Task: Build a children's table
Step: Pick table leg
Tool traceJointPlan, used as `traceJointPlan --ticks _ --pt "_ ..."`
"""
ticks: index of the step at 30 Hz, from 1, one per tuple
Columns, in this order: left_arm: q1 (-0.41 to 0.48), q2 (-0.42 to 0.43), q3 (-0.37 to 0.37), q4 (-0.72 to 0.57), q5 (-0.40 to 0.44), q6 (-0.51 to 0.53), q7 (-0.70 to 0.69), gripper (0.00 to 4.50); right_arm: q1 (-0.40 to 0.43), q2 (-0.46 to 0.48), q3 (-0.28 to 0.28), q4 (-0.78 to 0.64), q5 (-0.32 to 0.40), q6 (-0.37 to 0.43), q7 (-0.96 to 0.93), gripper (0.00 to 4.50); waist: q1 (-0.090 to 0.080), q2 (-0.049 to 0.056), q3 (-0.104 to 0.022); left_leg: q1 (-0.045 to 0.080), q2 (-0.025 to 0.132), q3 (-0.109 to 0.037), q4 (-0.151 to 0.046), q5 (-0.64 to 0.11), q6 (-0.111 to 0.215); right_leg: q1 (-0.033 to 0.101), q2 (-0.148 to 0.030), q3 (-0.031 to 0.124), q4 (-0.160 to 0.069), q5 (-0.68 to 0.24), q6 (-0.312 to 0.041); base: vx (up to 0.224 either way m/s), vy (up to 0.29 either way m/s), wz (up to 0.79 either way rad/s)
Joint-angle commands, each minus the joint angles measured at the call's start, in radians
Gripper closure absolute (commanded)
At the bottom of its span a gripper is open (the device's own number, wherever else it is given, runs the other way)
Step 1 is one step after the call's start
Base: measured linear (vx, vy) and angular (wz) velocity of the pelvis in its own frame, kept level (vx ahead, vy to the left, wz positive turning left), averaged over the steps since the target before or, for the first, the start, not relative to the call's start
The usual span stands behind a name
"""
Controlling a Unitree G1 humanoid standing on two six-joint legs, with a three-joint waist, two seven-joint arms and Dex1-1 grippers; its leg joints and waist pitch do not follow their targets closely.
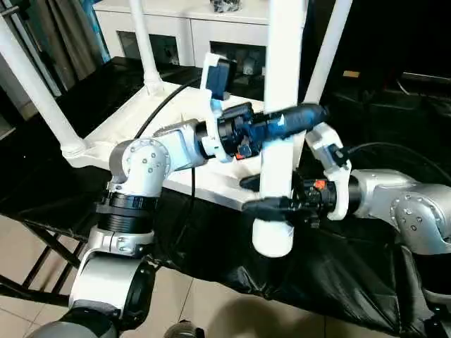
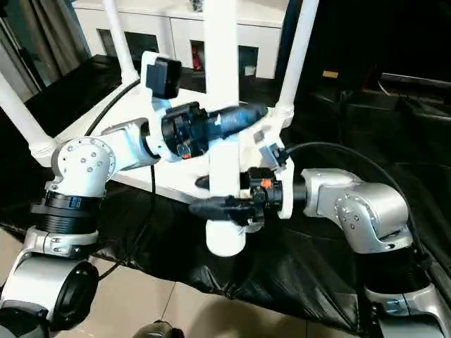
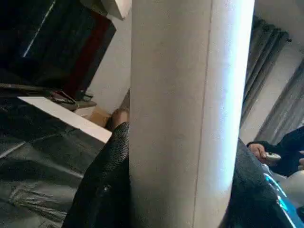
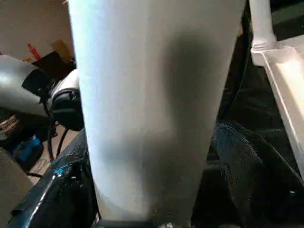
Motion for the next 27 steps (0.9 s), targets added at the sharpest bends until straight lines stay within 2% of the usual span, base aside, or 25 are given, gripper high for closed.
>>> traceJointPlan --ticks 1,4,7,9,10,12,23,24,26,27 --pt "-0.033 0.007 -0.008 -0.004 0.001 -0.001 -0.021 2.66 -0.018 -0.019 0.006 0.01 -0.009 -0.009 0.008 0.95 0.003 -0.027 -0.083 0.015 0.062 -0.033 -0.065 -0.059 0.047 0.061 -0.081 0.065 -0.07 -0.228 -0.16 0.0 0.0 0.0" --pt "-0.033 0.009 -0.01 -0.003 0.003 -0.002 -0.026 2.66 -0.018 -0.023 0.008 0.012 -0.015 -0.01 0.016 0.95 0.004 -0.024 -0.083 0.016 0.062 -0.033 -0.064 -0.057 0.05 0.06 -0.081 0.065 -0.07 -0.226 -0.162 0.0 0.0 0.0" --pt "-0.033 0.011 -0.013 0.0 0.003 -0.004 -0.031 2.66 -0.015 -0.031 0.014 0.009 -0.018 -0.011 0.028 0.95 0.004 -0.028 -0.083 0.015 0.061 -0.033 -0.064 -0.06 0.049 0.062 -0.08 0.065 -0.071 -0.231 -0.16 0.0 0.0 0.0" --pt "-0.032 0.012 -0.015 0.0 0.003 -0.005 -0.032 2.66 -0.015 -0.032 0.017 0.009 -0.019 -0.012 0.03 0.95 0.004 -0.027 -0.083 0.014 0.061 -0.033 -0.064 -0.059 0.05 0.062 -0.081 0.065 -0.071 -0.237 -0.157 0.0 0.0 0.0" --pt "-0.031 0.013 -0.02 0.0 0.004 -0.006 -0.034 2.66 -0.015 -0.033 0.022 0.011 -0.021 -0.016 0.034 1.13 0.005 -0.026 -0.083 0.016 0.062 -0.033 -0.064 -0.061 0.05 0.061 -0.08 0.065 -0.072 -0.244 -0.157 0.0 0.0 0.0" --pt "-0.031 0.014 -0.022 -0.001 0.006 -0.006 -0.036 2.66 -0.016 -0.033 0.024 0.013 -0.022 -0.018 0.036 1.13 0.004 -0.025 -0.083 0.015 0.063 -0.034 -0.064 -0.06 0.049 0.061 -0.08 0.064 -0.071 -0.24 -0.158 0.0 0.0 0.0" --pt "-0.033 0.015 -0.029 0.007 0.017 -0.014 -0.04 2.66 -0.008 -0.024 0.019 0.008 -0.02 -0.017 0.028 2.03 0.005 -0.024 -0.084 0.015 0.062 -0.034 -0.063 -0.06 0.051 0.062 -0.08 0.064 -0.07 -0.225 -0.165 0.0 0.0 0.0" --pt "-0.035 0.014 -0.029 0.01 0.023 -0.018 -0.029 2.1 -0.008 -0.022 0.018 0.009 -0.022 -0.019 0.026 2.16 0.005 -0.024 -0.084 0.015 0.062 -0.034 -0.064 -0.061 0.05 0.062 -0.08 0.064 -0.07 -0.226 -0.165 0.0 0.0 0.0" --pt "-0.039 0.01 -0.023 0.012 0.017 -0.015 -0.028 1.96 -0.006 -0.016 0.018 0.012 -0.035 -0.033 0.014 2.33 0.006 -0.018 -0.084 0.017 0.063 -0.035 -0.064 -0.064 0.045 0.06 -0.08 0.063 -0.071 -0.229 -0.165 0.0 0.0 0.0" --pt "-0.039 0.008 -0.018 0.011 0.011 -0.011 -0.028 1.89 -0.004 -0.014 0.019 0.014 -0.041 -0.039 0.008 2.4 0.005 -0.019 -0.084 0.017 0.063 -0.034 -0.064 -0.064 0.043 0.06 -0.079 0.063 -0.071 -0.226 -0.165 0.0 0.0 0.0"
